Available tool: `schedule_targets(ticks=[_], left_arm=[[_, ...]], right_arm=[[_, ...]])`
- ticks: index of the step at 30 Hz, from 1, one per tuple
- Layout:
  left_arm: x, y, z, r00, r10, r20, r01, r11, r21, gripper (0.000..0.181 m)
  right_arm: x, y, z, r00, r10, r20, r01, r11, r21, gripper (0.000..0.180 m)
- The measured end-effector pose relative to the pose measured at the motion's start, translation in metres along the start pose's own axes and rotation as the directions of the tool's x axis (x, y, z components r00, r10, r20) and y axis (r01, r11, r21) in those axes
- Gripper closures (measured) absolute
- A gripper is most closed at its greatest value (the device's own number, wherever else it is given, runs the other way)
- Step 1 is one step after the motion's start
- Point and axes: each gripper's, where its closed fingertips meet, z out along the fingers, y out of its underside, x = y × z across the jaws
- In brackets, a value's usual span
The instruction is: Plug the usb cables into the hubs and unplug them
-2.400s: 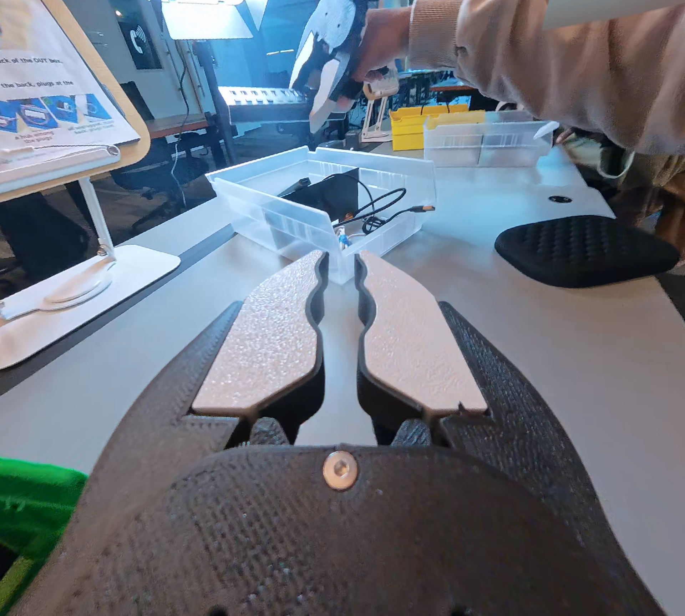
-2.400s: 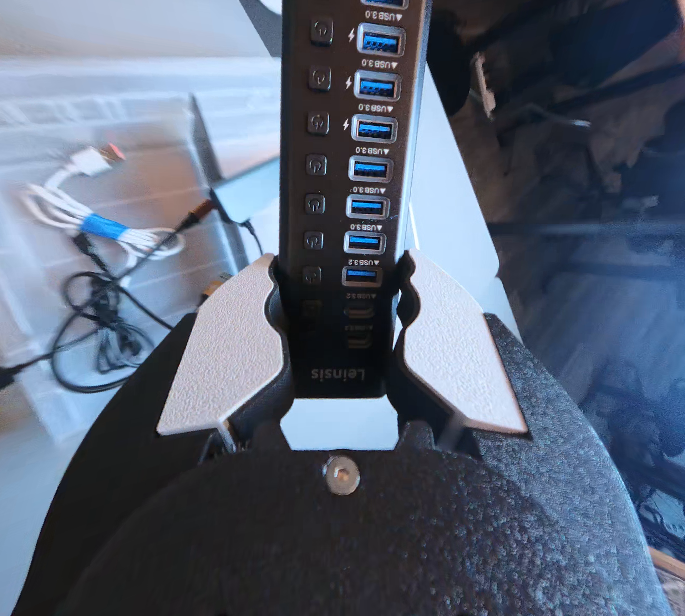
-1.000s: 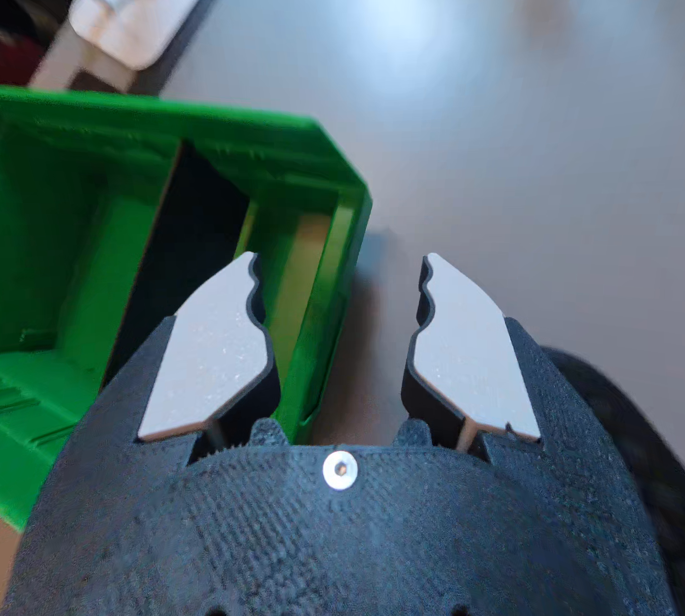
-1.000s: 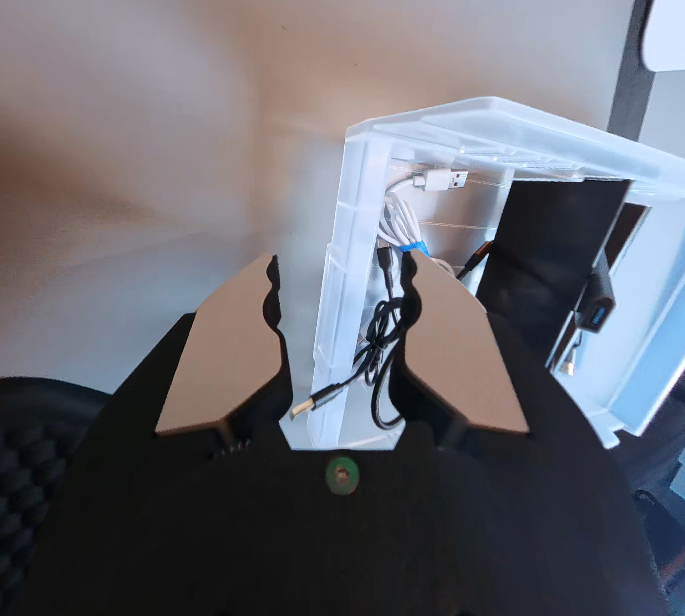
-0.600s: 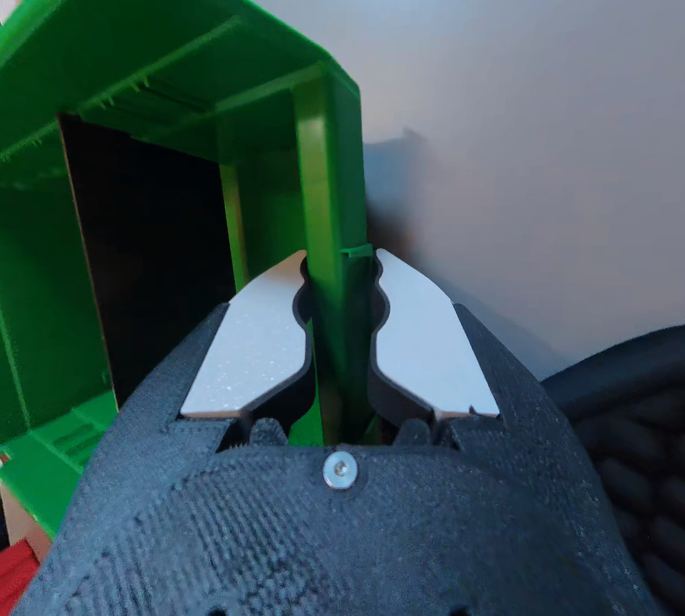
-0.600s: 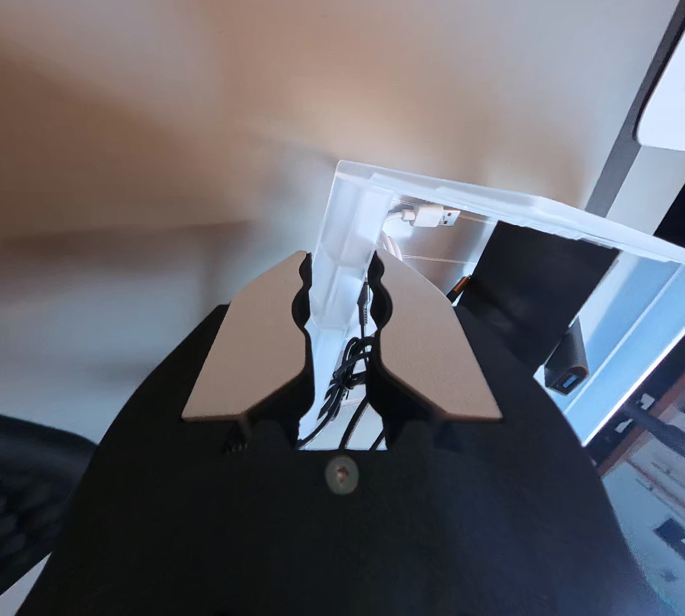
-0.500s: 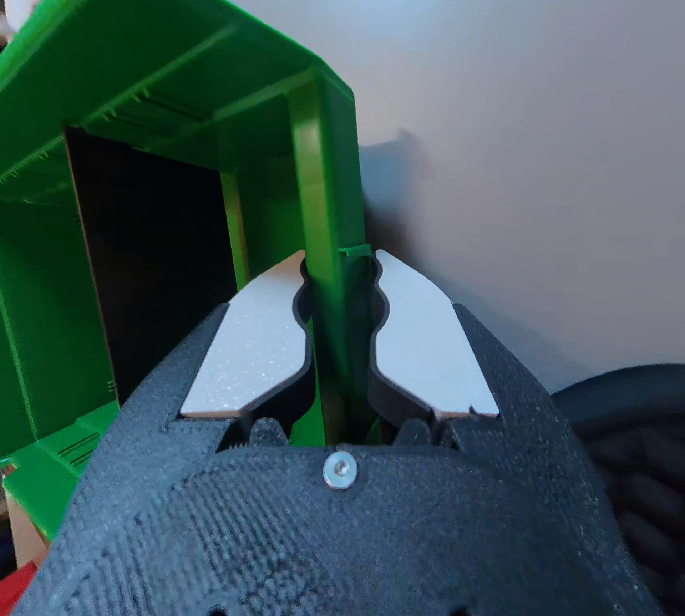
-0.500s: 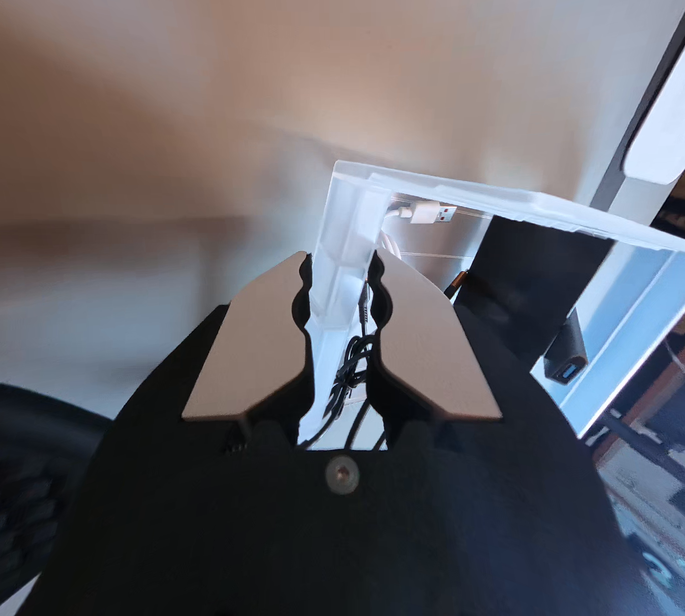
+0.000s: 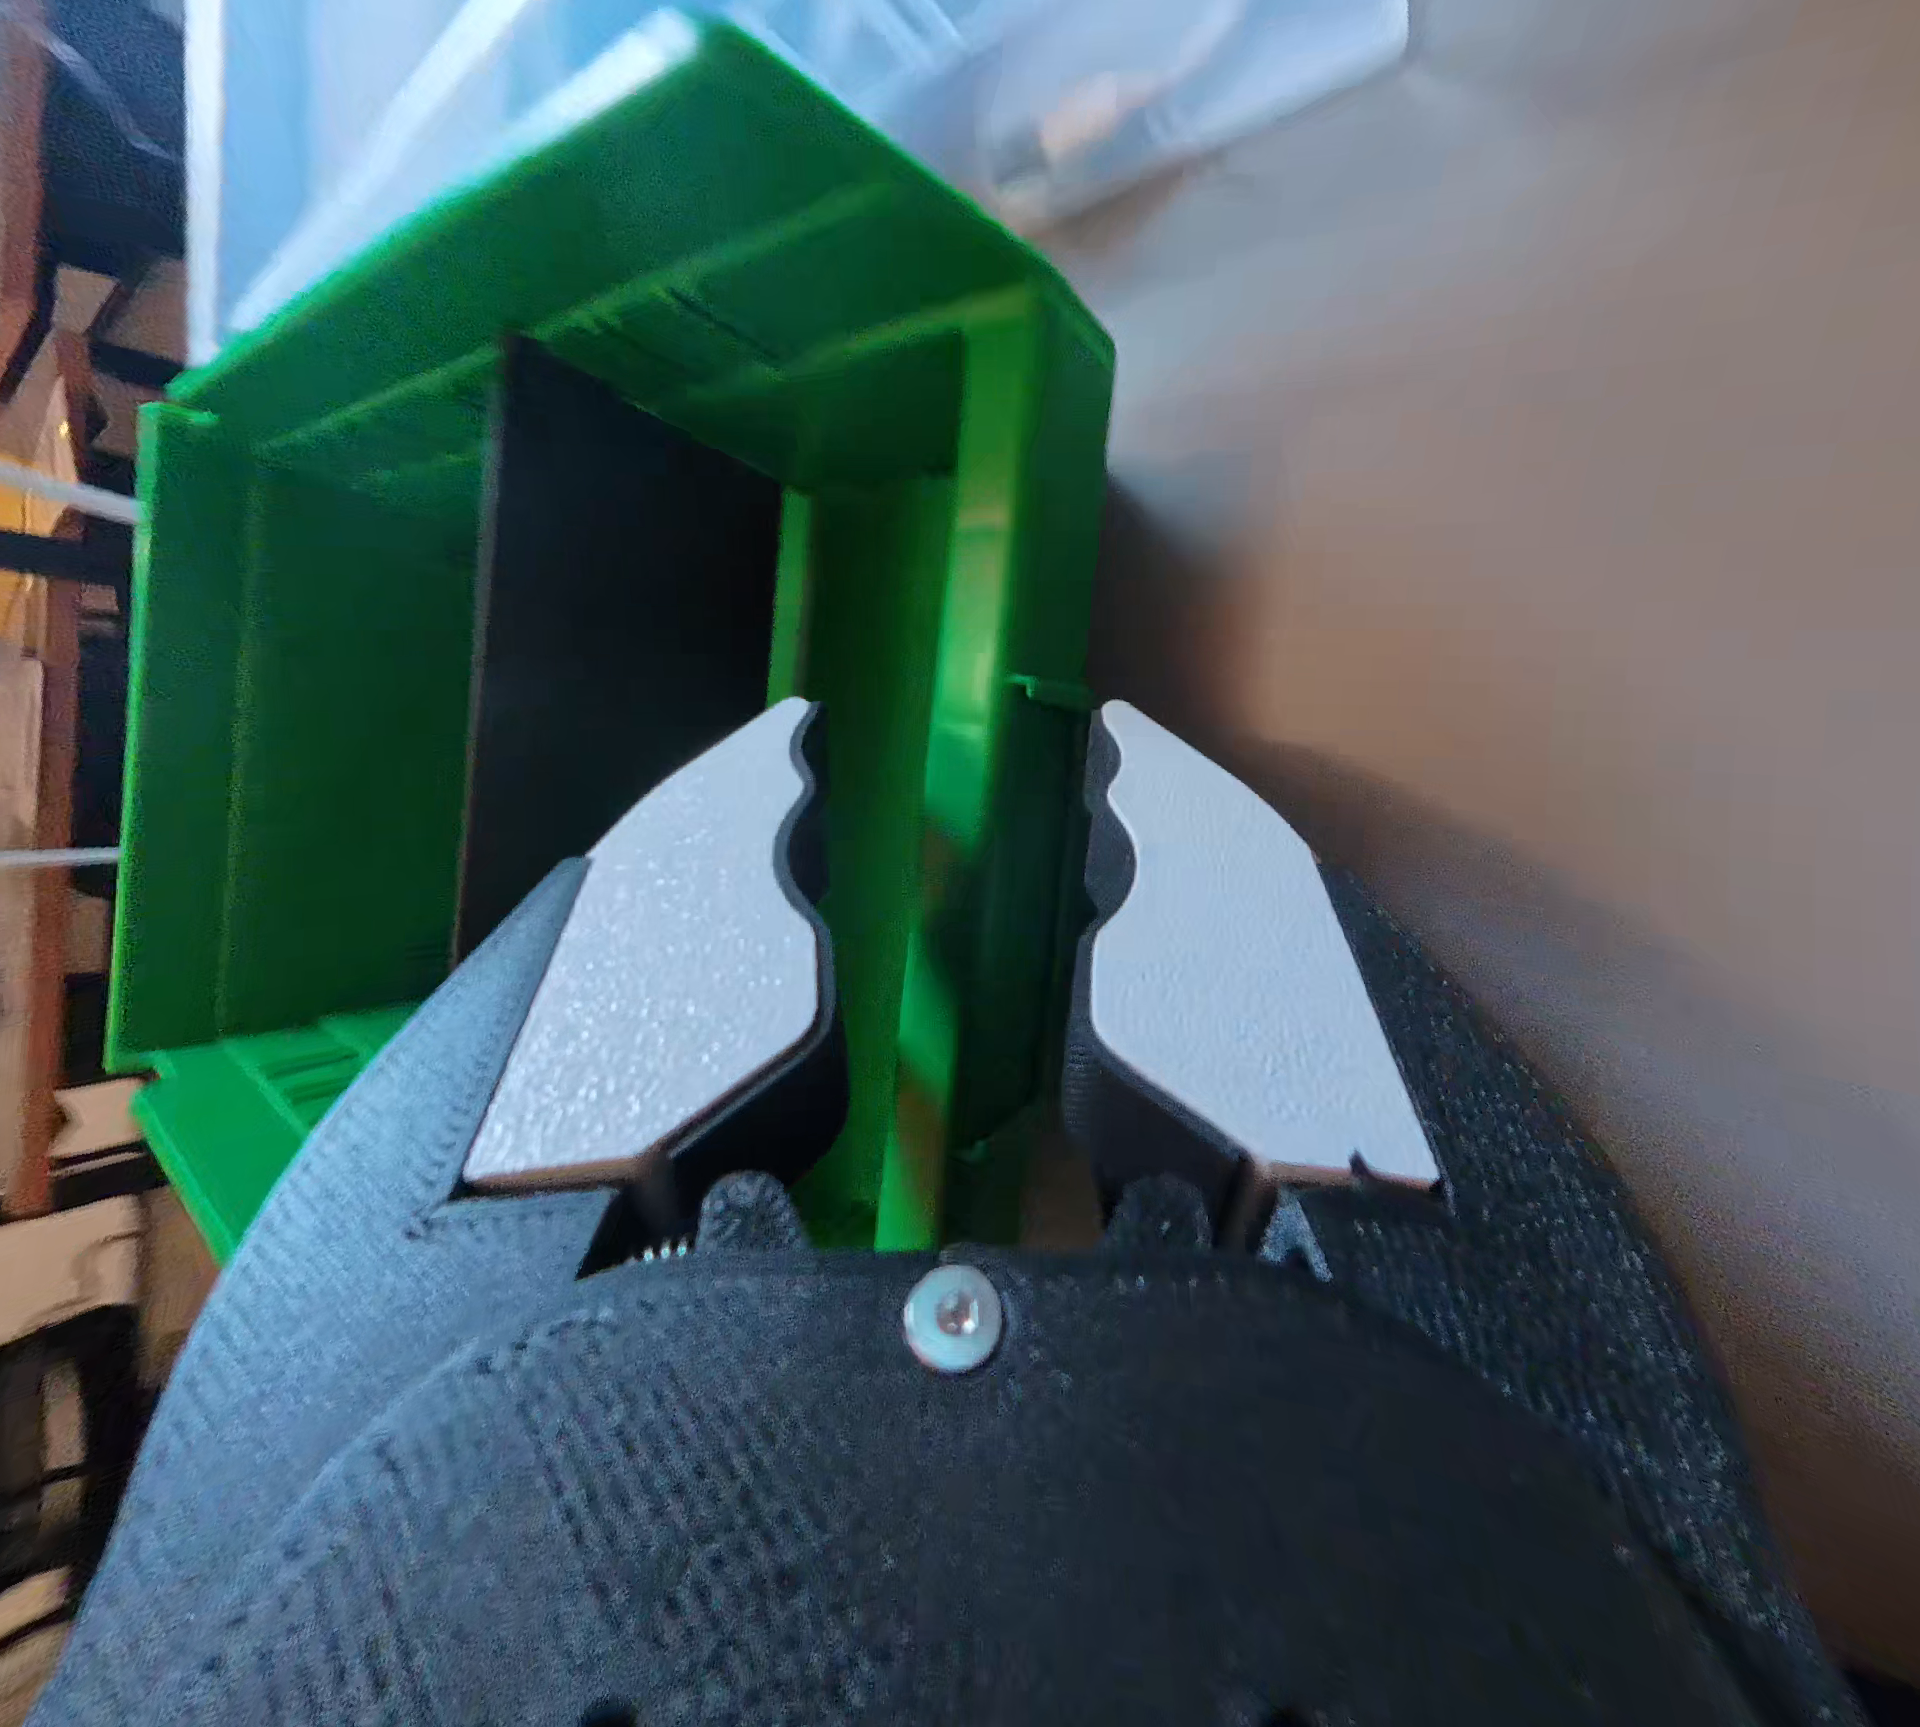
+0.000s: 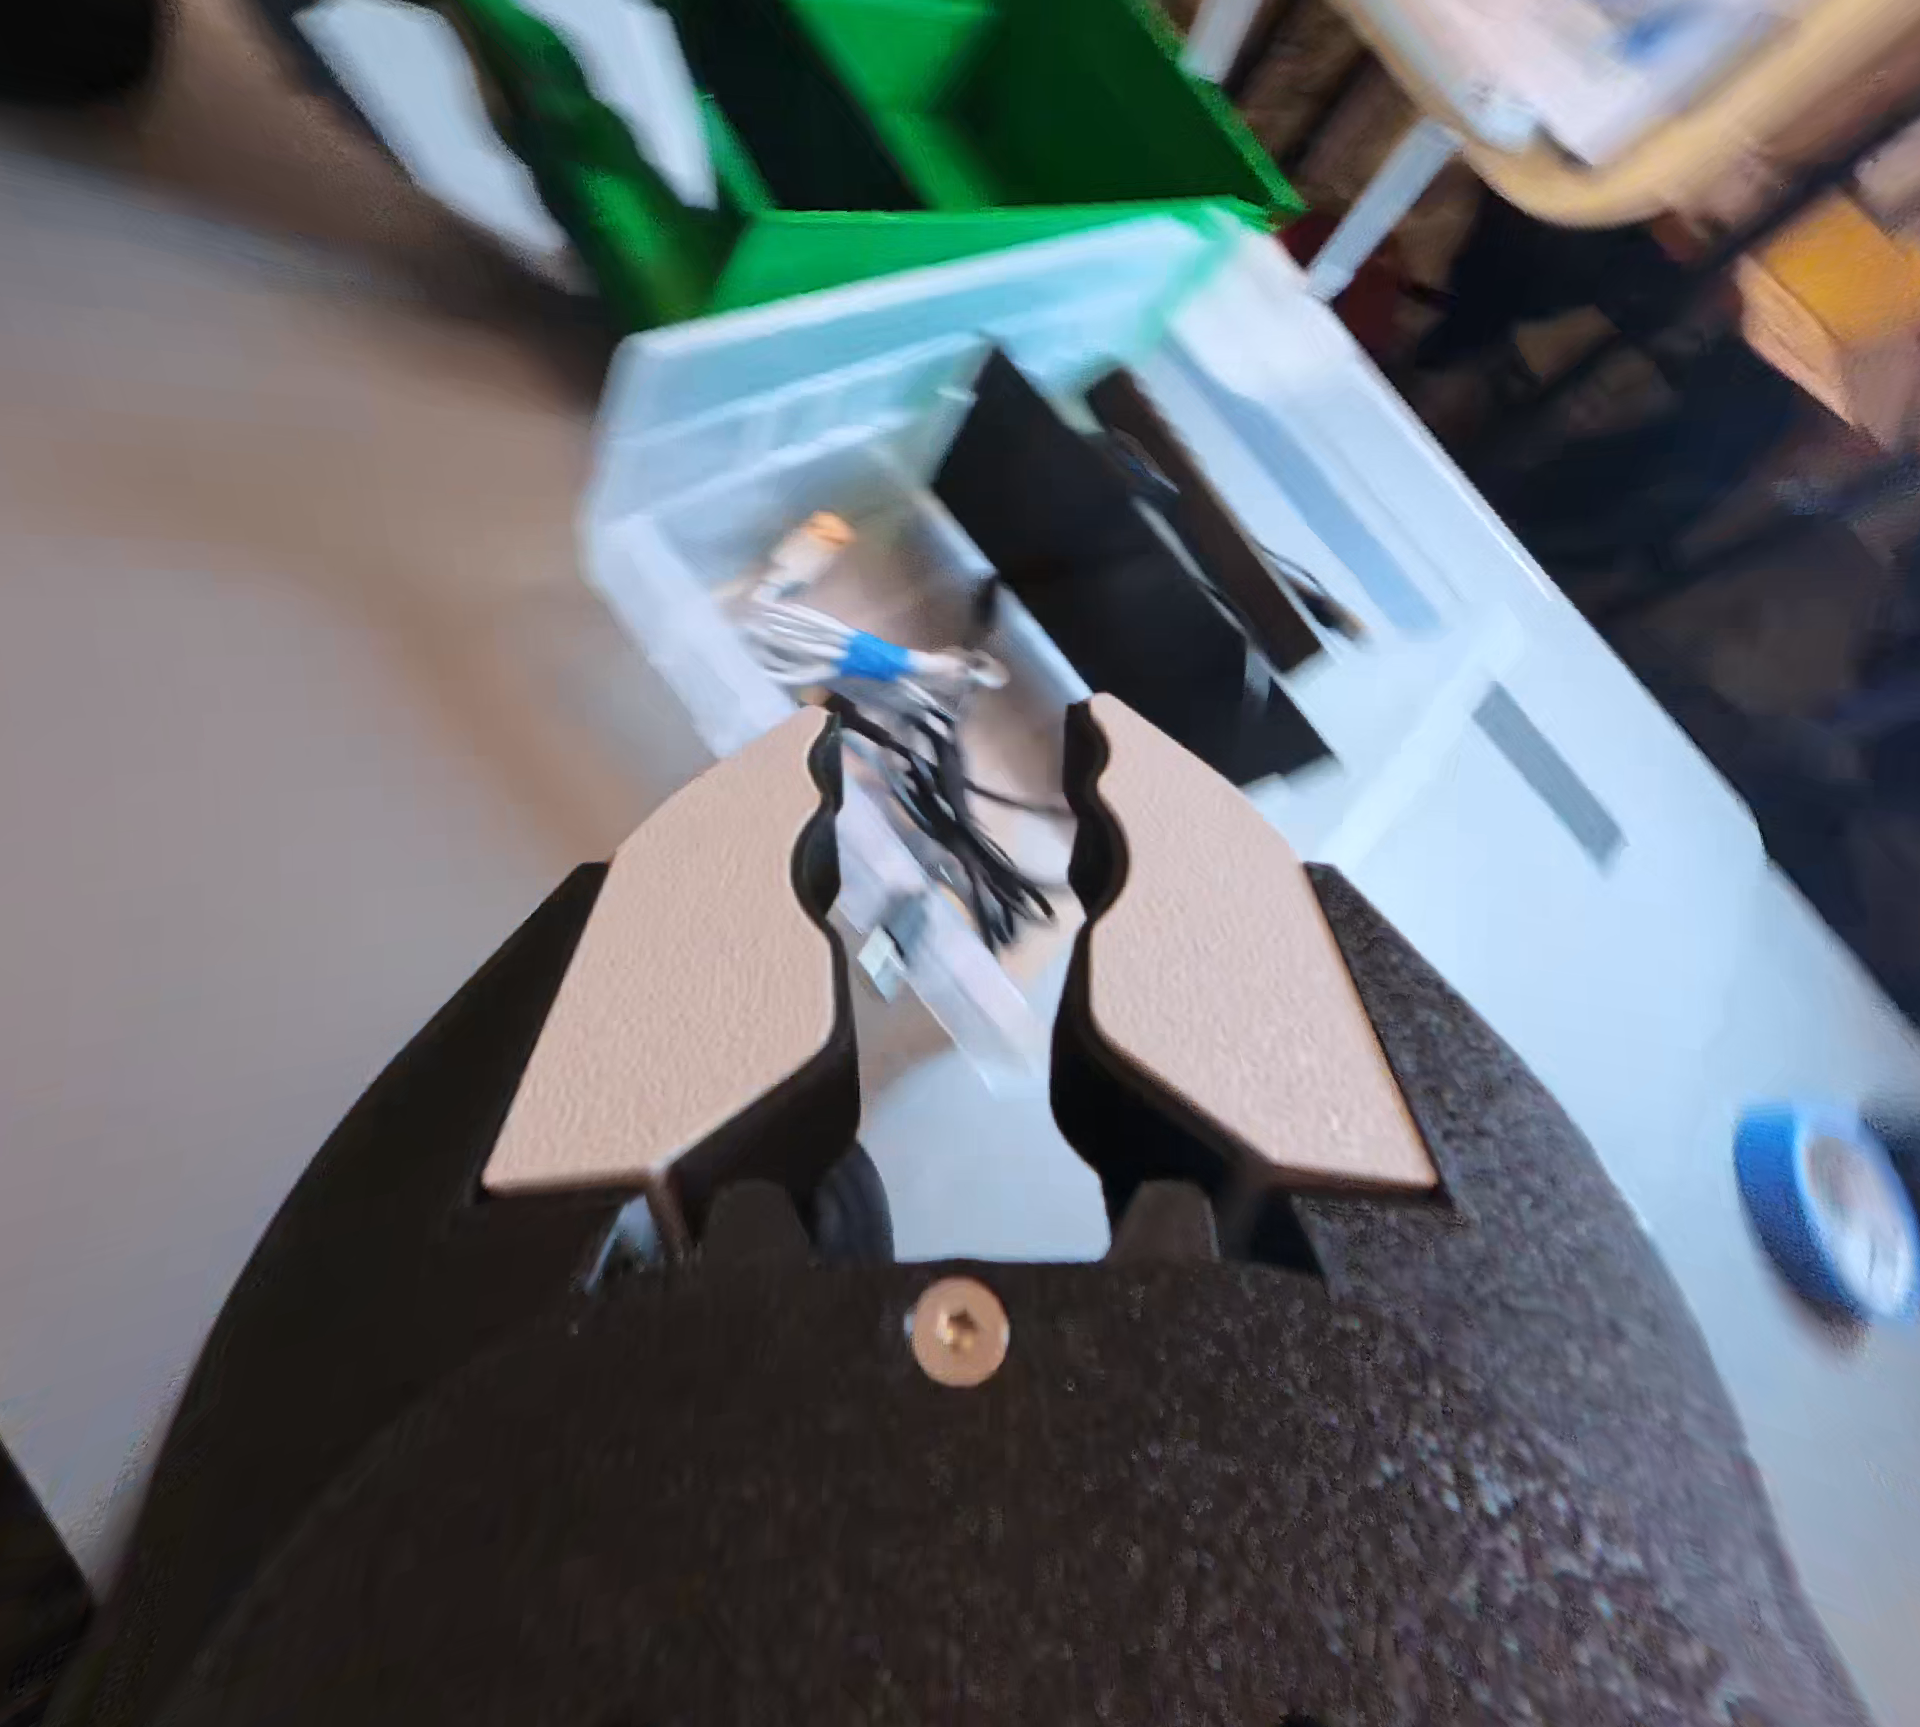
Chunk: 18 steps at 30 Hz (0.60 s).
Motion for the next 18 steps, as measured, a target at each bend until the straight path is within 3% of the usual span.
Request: schedule_targets(ticks=[1, 3, 5, 8, 12, 17, 18], left_arm=[[-0.003, -0.01, -0.009, 0.997, -0.076, 0.02, 0.074, 0.996, 0.058, 0.134], [-0.002, -0.04, -0.029, 0.96, -0.278, 0.005, 0.27, 0.936, 0.226, 0.136], [0.011, -0.077, -0.043, 0.876, -0.469, -0.114, 0.476, 0.803, 0.359, 0.136], [0.04, -0.121, -0.037, 0.723, -0.625, -0.296, 0.688, 0.606, 0.4, 0.131], [0.046, -0.144, -0.002, 0.626, -0.736, -0.256, 0.762, 0.509, 0.401, 0.114], [0.026, -0.146, 0.018, 0.495, -0.847, -0.193, 0.802, 0.359, 0.478, 0.114], [0.022, -0.144, 0.021, 0.483, -0.858, -0.175, 0.799, 0.35, 0.489, 0.112]], right_arm=[[0.019, 0.014, -0.014, 0.993, 0.103, -0.066, -0.102, 0.995, 0.019, 0.136], [0.048, 0.05, -0.034, 0.947, 0.273, -0.168, -0.269, 0.962, 0.05, 0.131], [0.059, 0.083, -0.04, 0.901, 0.383, -0.205, -0.379, 0.923, 0.058, 0.123], [0.05, 0.103, -0.019, 0.858, 0.498, -0.122, -0.494, 0.867, 0.062, 0.114], [0.037, 0.102, 0.023, 0.831, 0.556, -0.013, -0.555, 0.831, 0.02, 0.112], [0.036, 0.102, 0.06, 0.811, 0.586, 0.003, -0.585, 0.811, -0.017, 0.13], [0.042, 0.104, 0.059, 0.819, 0.572, -0.05, -0.573, 0.82, -0.011, 0.14]])
